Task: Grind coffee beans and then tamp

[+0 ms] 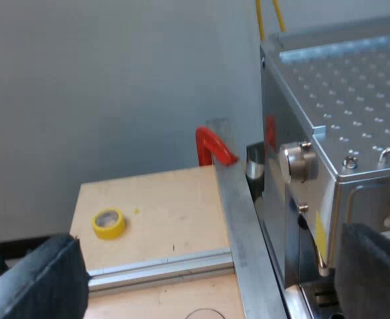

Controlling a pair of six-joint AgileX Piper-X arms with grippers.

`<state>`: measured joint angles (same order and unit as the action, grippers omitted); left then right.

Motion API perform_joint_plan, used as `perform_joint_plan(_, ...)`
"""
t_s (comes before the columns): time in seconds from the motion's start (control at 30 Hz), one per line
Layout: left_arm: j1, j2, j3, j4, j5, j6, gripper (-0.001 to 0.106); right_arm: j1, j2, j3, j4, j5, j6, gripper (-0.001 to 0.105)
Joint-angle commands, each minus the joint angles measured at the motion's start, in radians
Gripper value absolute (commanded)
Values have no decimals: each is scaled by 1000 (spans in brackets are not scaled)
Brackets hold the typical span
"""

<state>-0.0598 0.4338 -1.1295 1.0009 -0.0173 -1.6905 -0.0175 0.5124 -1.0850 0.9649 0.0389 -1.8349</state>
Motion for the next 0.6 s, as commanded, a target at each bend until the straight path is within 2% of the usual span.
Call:
perform_joint_plan(0.03,-4,-52,-5,46,-17,-13,77,-1,-69,-7,45,-3,-13,66)
perform_joint_plan(0.27,-4,-206,24,134,-17,-13,77,-1,-220,-7,89,-19,-13,66)
perform_joint_plan(0.33,-4,-216,30,140,-17,-13,77,-1,-233,-7,95,-21,-13,66)
perform_joint_plan(0.43,-4,-334,76,208,-17,-13,77,-1,-313,-5,121,-73,-13,66)
perform_joint_plan(0.6,-4,-428,108,252,-17,-13,77,-1,-417,40,121,-88,-9,66)
